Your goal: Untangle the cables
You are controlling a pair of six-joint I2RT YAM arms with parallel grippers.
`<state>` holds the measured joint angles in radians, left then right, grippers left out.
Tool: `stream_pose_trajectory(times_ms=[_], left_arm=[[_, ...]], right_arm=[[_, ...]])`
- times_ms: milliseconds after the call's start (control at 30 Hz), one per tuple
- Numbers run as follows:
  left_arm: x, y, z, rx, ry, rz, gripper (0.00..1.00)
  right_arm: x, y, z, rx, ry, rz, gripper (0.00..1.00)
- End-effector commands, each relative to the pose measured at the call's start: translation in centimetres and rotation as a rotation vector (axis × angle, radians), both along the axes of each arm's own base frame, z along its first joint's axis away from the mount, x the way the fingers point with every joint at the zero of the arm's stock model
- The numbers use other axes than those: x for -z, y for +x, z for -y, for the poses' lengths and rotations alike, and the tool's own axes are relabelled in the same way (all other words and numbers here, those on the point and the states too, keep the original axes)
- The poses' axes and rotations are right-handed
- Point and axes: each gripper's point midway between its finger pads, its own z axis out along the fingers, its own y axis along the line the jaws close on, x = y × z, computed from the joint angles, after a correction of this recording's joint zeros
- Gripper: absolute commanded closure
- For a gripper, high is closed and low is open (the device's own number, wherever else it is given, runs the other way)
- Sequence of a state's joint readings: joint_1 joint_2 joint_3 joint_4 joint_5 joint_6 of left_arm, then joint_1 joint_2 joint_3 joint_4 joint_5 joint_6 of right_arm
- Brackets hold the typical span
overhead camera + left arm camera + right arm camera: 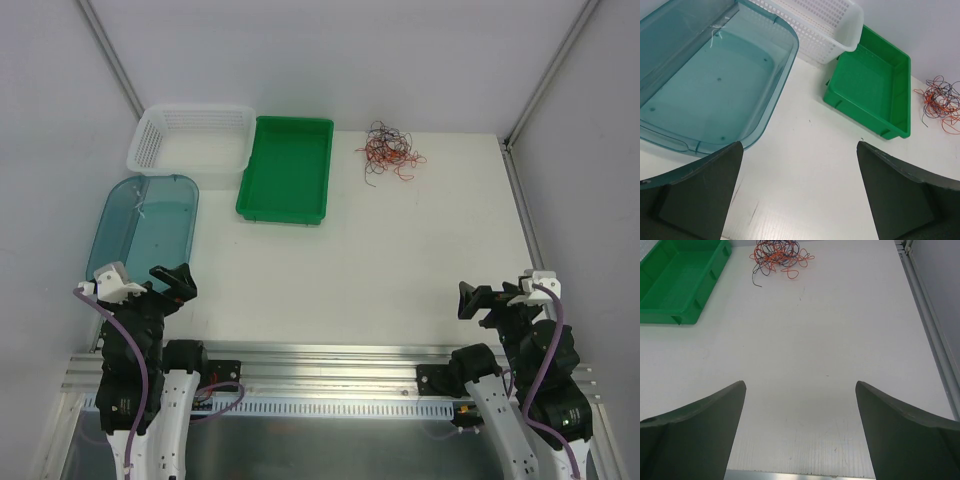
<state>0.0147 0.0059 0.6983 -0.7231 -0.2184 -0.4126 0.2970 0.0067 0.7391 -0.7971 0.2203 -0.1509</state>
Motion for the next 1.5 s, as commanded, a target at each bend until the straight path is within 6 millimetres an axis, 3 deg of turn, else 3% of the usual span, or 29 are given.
stream_pose_trajectory(times_ms=[0, 233, 267, 367, 433, 467, 500, 567, 633, 667, 700, 800, 833, 900, 933, 1000, 1033, 1100, 1133, 1167, 1200, 1233, 1267, 1300, 1333, 1367, 1400, 1433, 1467], left_arm=[[-2.5, -2.6, -0.3, -0.026, -0.015, 0.192, 0.01], [-2.4, -2.4, -0.5, -0.042, -0.029, 0.194, 0.01], [-2.1, -2.1, -0.7, -0.056, -0.031, 0.188, 0.01], [-1.1, -1.0, -0.5, -0.056, -0.071, 0.148, 0.01], [-0.6, -0.1, 0.1, -0.032, -0.105, 0.107, 0.01], [-0.4, 0.3, 0.5, -0.013, -0.119, 0.091, 0.01], [-0.2, 0.7, 0.7, -0.002, -0.131, 0.074, 0.01], [0.6, 1.8, 1.5, 0.031, -0.151, 0.007, 0.01], [1.4, 2.8, 2.0, 0.059, -0.154, -0.069, 0.01], [1.4, 3.1, 2.3, 0.074, -0.152, -0.093, 0.01], [1.5, 3.4, 2.8, 0.105, -0.152, -0.124, 0.01], [1.7, 4.8, 4.1, 0.209, -0.104, -0.229, 0.01], [1.7, 5.4, 4.5, 0.234, -0.105, -0.258, 0.01], [1.6, 6.1, 4.8, 0.259, -0.089, -0.260, 0.01], [2.1, 6.4, 4.9, 0.272, -0.077, -0.275, 0.01], [2.5, 6.9, 5.2, 0.291, -0.074, -0.278, 0.01], [3.4, 7.2, 5.3, 0.301, -0.079, -0.288, 0.01], [4.7, 7.4, 5.4, 0.297, -0.093, -0.307, 0.01], [5.6, 7.5, 5.5, 0.295, -0.110, -0.324, 0.01], [5.6, 7.5, 5.6, 0.305, -0.107, -0.326, 0.01], [5.5, 7.5, 5.8, 0.317, -0.102, -0.329, 0.01], [5.4, 7.5, 5.7, 0.314, -0.100, -0.326, 0.01], [5.5, 7.7, 5.4, 0.295, -0.095, -0.327, 0.01], [5.6, 7.7, 5.3, 0.293, -0.091, -0.335, 0.01], [5.7, 7.8, 5.3, 0.293, -0.092, -0.339, 0.01], [5.6, 7.9, 5.4, 0.302, -0.094, -0.337, 0.01], [5.7, 7.9, 5.6, 0.307, -0.098, -0.340, 0.01], [5.9, 8.0, 5.7, 0.316, -0.102, -0.351, 0.01], [5.9, 8.1, 5.9, 0.326, -0.104, -0.352, 0.01]], right_arm=[[-2.6, -1.7, 0.5, -0.004, 0.041, 0.161, 0.03], [-2.7, -0.4, -0.8, -0.059, 0.008, 0.092, 0.03], [-2.0, 0.8, -2.1, -0.116, -0.014, 0.021, 0.03], [-3.0, 2.4, -3.3, -0.154, -0.010, -0.010, 0.03], [-1.8, 4.6, -4.0, -0.130, 0.006, -0.129, 0.03], [-2.9, 5.4, -3.7, -0.093, 0.022, -0.134, 0.03], [-1.6, 7.1, -4.5, -0.093, 0.014, -0.228, 0.03], [-2.4, 9.0, -5.9, -0.121, 0.053, -0.264, 0.03], [-0.8, 11.7, -6.9, -0.090, 0.082, -0.376, 0.03], [-1.8, 12.9, -7.1, -0.059, 0.116, -0.366, 0.03], [-0.2, 14.7, -7.5, -0.041, 0.110, -0.429, 0.03], [-1.2, 18.9, -8.6, -0.042, 0.196, -0.409, 0.03], [-0.4, 21.1, -9.1, -0.042, 0.220, -0.425, 0.03], [-0.6, 24.0, -9.0, -0.019, 0.295, -0.418, 0.03], [0.5, 26.4, -9.1, -0.006, 0.315, -0.416, 0.03], [1.0, 29.1, -8.2, 0.047, 0.375, -0.397, 0.03], [0.2, 31.1, -8.1, 0.053, 0.402, -0.343, 0.03], [2.8, 34.2, -7.3, 0.105, 0.452, -0.368, 0.03], [1.6, 36.1, -7.0, 0.115, 0.476, -0.315, 0.03], [4.2, 37.7, -6.9, 0.138, 0.482, -0.354, 0.03], [4.9, 38.6, -6.7, 0.143, 0.488, -0.356, 0.03], [3.1, 40.7, -7.0, 0.113, 0.499, -0.279, 0.03], [3.8, 41.7, -7.2, 0.109, 0.497, -0.279, 0.02], [6.1, 43.0, -7.2, 0.117, 0.492, -0.309, 0.02], [6.9, 44.1, -7.3, 0.113, 0.497, -0.313, 0.02], [5.8, 45.6, -7.4, 0.096, 0.503, -0.280, 0.02], [8.8, 46.6, -7.6, 0.097, 0.504, -0.324, 0.02], [9.4, 47.3, -8.1, 0.076, 0.507, -0.332, 0.02], [8.3, 48.7, -8.4, 0.057, 0.512, -0.301, 0.02]])
